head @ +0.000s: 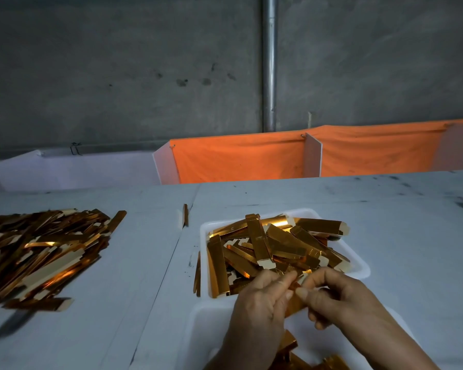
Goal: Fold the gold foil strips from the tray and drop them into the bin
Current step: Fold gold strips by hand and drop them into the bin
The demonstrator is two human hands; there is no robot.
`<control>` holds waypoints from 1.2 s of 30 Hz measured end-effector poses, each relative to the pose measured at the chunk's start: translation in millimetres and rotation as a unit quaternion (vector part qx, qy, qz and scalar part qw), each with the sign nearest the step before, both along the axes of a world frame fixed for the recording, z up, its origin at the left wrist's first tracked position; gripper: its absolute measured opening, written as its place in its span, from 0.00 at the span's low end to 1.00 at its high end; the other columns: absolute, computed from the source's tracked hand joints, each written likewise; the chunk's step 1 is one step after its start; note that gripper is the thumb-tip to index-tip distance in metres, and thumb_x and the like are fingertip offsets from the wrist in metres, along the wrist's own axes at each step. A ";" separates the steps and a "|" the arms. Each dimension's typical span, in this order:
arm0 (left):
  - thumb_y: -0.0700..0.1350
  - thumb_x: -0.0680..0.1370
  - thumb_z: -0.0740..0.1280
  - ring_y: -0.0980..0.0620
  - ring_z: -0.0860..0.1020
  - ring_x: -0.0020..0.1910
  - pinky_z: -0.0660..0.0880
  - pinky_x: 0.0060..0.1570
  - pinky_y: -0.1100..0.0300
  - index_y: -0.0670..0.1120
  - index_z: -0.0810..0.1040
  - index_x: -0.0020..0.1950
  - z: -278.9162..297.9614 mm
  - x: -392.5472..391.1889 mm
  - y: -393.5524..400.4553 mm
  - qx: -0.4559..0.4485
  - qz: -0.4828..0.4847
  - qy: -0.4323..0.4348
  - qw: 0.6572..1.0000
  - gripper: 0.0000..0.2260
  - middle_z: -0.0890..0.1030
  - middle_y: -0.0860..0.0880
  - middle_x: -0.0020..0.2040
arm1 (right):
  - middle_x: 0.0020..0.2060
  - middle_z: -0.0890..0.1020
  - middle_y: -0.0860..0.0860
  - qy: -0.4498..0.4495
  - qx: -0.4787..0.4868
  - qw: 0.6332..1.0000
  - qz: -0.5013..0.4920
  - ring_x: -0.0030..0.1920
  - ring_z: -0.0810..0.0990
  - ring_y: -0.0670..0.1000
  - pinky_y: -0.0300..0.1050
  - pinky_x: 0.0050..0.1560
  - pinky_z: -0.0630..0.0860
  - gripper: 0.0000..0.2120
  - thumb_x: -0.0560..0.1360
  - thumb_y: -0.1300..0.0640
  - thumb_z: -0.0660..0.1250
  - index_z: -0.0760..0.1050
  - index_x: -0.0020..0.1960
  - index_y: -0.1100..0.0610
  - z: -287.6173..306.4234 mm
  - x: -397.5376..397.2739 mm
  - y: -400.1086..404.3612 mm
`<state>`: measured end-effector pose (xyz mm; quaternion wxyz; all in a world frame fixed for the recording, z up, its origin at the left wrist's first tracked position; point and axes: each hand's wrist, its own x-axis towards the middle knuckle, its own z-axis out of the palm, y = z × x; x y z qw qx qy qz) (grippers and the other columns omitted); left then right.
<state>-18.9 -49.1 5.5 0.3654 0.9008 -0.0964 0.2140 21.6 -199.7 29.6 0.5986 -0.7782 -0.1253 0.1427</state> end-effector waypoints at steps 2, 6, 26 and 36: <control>0.45 0.83 0.56 0.63 0.70 0.58 0.67 0.56 0.73 0.54 0.67 0.72 -0.4 0.4 0.3 0.012 -0.003 0.008 1.000 0.17 0.73 0.55 0.61 | 0.26 0.80 0.53 -0.006 -0.034 0.999 0.002 0.28 0.78 0.47 0.37 0.34 0.77 0.03 0.73 0.57 0.72 0.80 0.42 0.56 -1.1 0.5 -0.5; 0.45 0.83 0.56 0.64 0.69 0.60 0.65 0.56 0.76 0.55 0.66 0.72 -1.7 2.0 2.6 0.016 0.004 0.029 0.999 0.18 0.72 0.57 0.62 | 0.27 0.82 0.51 -0.004 -0.059 0.998 0.007 0.28 0.79 0.45 0.37 0.35 0.77 0.01 0.73 0.57 0.72 0.80 0.43 0.52 -1.8 1.7 0.8; 0.44 0.81 0.59 0.68 0.73 0.56 0.70 0.54 0.72 0.76 0.60 0.62 2.2 -2.7 2.2 -0.001 -0.052 0.027 0.998 0.24 0.80 0.58 0.56 | 0.28 0.79 0.51 0.071 0.066 0.995 -0.005 0.29 0.77 0.45 0.35 0.34 0.75 0.08 0.77 0.60 0.66 0.82 0.41 0.58 -7.1 -0.3 3.8; 0.50 0.83 0.54 0.65 0.74 0.57 0.70 0.56 0.72 0.59 0.68 0.71 -5.5 -0.6 -5.5 -0.014 -0.006 0.075 0.997 0.16 0.78 0.57 0.61 | 0.24 0.79 0.52 -0.033 0.009 0.998 -0.046 0.26 0.76 0.47 0.41 0.35 0.74 0.06 0.77 0.60 0.67 0.80 0.42 0.56 -6.1 -0.2 0.6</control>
